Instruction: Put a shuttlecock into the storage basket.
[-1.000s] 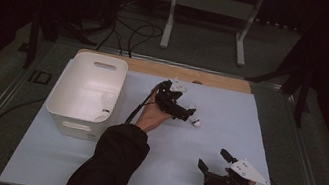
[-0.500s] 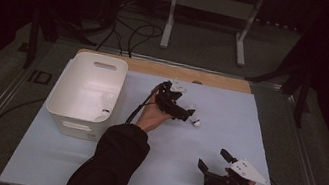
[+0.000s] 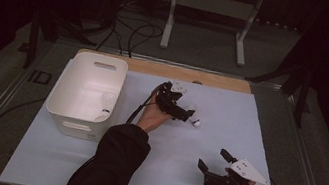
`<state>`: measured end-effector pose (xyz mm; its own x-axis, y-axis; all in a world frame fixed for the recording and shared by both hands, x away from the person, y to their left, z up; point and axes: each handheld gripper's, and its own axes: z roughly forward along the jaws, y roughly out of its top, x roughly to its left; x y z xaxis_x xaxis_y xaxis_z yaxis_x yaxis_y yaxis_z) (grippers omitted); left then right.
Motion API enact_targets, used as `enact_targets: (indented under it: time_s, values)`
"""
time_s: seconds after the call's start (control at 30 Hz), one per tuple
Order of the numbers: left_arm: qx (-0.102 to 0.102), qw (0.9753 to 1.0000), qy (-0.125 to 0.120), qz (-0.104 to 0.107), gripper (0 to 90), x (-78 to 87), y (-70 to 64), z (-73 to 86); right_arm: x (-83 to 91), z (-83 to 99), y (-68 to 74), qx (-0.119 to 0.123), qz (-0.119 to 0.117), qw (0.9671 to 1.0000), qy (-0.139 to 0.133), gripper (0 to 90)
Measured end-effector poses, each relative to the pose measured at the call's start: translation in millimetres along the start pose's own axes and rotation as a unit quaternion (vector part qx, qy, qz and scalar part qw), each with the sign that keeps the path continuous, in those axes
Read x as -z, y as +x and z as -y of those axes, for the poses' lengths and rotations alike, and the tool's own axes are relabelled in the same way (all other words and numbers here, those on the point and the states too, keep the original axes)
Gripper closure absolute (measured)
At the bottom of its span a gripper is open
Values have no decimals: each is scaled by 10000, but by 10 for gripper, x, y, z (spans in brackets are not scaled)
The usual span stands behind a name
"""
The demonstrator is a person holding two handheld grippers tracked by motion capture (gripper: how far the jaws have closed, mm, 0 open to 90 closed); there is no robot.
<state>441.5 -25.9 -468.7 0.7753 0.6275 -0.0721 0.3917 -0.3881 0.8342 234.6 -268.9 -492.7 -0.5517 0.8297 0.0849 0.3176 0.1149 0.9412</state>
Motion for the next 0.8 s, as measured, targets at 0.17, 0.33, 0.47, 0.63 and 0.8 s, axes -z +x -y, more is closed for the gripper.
enact_targets:
  time_s: [0.17,0.33,0.47,0.63,0.8]
  values:
    - [1,10000,3,5,11,-9,1,2,0,0,0,-10,14,10000,7,81]
    - [1,10000,23,11,11,-22,12,10,-1,0,0,-10,11,10000,8,81]
    - [-4,10000,50,14,11,-34,20,17,-1,0,0,-11,-3,10000,8,81]
    - [0,10000,74,27,11,-57,27,32,0,0,0,-20,11,10000,14,81]
    - [34,10000,72,52,11,-81,25,41,-1,0,0,-11,-3,10000,7,81]
